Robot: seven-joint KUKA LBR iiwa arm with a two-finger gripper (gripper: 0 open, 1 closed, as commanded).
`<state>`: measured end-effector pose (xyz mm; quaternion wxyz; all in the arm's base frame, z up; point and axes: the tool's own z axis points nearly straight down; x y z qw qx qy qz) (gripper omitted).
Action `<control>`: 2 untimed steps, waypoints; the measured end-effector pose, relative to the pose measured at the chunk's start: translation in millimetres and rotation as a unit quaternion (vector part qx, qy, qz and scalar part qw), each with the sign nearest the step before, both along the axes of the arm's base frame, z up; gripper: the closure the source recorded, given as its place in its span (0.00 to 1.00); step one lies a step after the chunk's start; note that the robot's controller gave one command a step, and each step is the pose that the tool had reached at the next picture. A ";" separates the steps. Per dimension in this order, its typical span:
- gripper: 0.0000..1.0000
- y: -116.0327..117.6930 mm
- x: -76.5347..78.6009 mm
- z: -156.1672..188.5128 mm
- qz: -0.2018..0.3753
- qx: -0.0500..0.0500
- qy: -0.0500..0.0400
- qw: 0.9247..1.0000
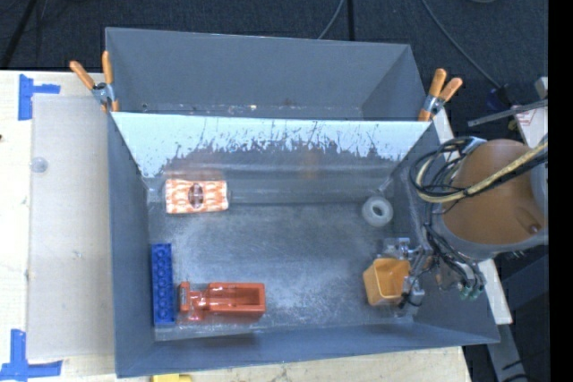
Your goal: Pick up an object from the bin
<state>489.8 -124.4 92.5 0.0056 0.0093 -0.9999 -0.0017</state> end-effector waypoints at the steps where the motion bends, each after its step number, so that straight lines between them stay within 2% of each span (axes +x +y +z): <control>1: 1.00 0.0 1.5 21.9 0.000 -0.001 -0.003 1.000; 2: 1.00 -0.3 3.2 31.5 0.000 -0.001 -0.006 1.000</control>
Offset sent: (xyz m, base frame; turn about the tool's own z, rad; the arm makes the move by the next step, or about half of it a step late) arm -0.0002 0.0001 0.0392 0.0000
